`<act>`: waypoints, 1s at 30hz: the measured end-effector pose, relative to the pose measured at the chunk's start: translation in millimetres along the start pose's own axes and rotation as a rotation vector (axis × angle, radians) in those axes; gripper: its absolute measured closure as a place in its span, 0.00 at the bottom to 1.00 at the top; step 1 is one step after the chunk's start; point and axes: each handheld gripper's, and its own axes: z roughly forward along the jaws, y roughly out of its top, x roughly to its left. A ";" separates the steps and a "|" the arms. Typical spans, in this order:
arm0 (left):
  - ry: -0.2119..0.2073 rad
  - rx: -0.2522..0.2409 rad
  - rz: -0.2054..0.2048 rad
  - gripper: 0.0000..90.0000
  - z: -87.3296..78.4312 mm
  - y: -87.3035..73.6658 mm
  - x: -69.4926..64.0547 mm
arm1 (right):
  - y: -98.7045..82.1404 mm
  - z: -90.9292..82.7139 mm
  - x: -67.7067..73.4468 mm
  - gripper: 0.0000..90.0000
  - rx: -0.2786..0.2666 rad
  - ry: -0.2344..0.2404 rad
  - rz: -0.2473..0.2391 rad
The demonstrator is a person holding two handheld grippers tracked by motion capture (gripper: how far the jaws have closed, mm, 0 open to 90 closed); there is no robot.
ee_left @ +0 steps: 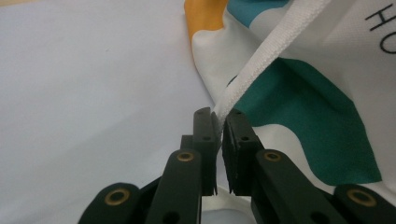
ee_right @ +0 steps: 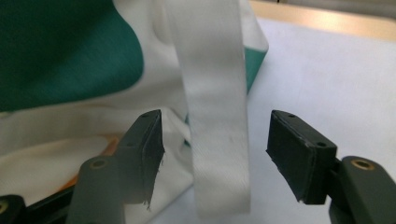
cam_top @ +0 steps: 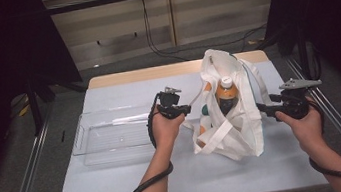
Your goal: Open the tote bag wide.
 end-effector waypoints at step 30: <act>0.001 0.012 -0.014 0.93 3.8 -10.3 2.3 | -14.7 9.3 -4.5 0.76 0.026 0.040 0.081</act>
